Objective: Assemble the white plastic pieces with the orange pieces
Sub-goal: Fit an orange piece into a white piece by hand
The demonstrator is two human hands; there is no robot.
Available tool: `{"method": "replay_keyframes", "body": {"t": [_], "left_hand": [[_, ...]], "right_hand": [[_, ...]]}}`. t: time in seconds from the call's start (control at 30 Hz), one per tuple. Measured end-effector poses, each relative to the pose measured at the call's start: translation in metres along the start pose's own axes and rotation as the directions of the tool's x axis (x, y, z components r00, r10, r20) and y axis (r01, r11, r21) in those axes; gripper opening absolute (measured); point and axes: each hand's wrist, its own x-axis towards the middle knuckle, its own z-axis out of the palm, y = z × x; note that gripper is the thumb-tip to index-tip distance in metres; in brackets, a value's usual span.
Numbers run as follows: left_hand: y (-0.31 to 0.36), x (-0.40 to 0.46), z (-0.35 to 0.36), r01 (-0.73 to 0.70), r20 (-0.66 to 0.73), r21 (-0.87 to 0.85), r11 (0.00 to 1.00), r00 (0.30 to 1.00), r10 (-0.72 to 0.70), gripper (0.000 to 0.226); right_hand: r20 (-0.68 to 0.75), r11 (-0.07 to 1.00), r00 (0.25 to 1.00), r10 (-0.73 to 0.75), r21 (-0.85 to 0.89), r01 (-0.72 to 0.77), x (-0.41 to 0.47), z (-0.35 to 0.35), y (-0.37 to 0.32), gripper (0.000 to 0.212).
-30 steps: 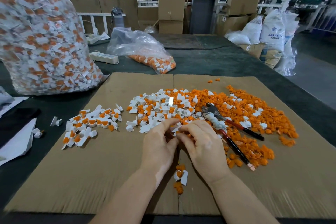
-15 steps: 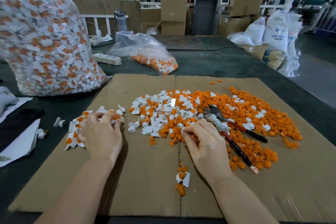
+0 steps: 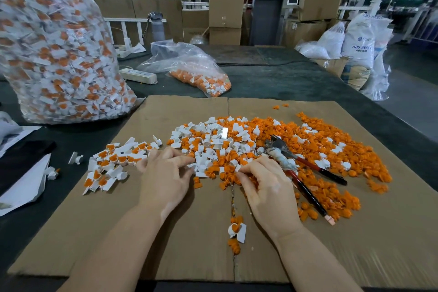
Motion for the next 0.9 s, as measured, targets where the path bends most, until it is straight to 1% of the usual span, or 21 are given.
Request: {"method": "replay_keyframes", "body": {"t": [0.07,0.23,0.3,0.43,0.5,0.6,0.73,0.83,0.9], "left_hand": [[0.001,-0.001,0.002,-0.018,0.05,0.003,1.0,0.999,0.018,0.021],[0.003,-0.005,0.003,-0.052,0.079,-0.059,0.997,0.995,0.057,0.019],[0.001,-0.005,0.004,-0.008,0.068,-0.079,0.997,0.998,0.014,0.019],[-0.003,-0.004,0.002,0.183,0.004,-0.082,0.98,0.983,-0.183,0.023],[-0.001,-0.004,0.001,0.207,-0.024,-0.133,0.969,0.977,-0.212,0.023],[0.002,-0.008,-0.001,0.145,-0.05,-0.266,0.953,0.985,-0.164,0.015],[0.008,-0.014,-0.004,0.099,-0.049,-0.362,0.927,0.991,-0.125,0.011],[0.016,-0.015,-0.005,0.085,0.002,-0.44,0.894,0.996,-0.094,0.013],[0.021,-0.014,-0.004,0.089,0.044,-0.451,0.888,0.996,-0.078,0.014]], "right_hand": [[0.0,1.0,1.0,0.001,0.0,-0.001,-0.001,0.0,0.0,0.007],[0.004,1.0,1.0,0.003,-0.006,-0.003,0.0,0.0,0.0,0.007],[0.006,1.0,1.0,0.009,-0.004,-0.009,0.0,0.0,-0.001,0.007],[0.007,1.0,1.0,0.017,-0.005,-0.017,-0.001,-0.001,-0.001,0.007],[0.01,1.0,1.0,0.013,-0.012,-0.013,0.0,0.0,-0.001,0.008],[0.02,1.0,1.0,0.008,-0.009,-0.008,0.0,0.0,0.0,0.008],[0.065,1.0,0.998,-0.022,-0.016,0.024,-0.001,0.001,0.0,0.009],[0.077,0.999,0.996,-0.04,-0.033,0.043,-0.001,0.0,-0.001,0.01],[0.069,0.998,0.997,-0.044,-0.039,0.046,-0.001,0.0,-0.001,0.011]]}}
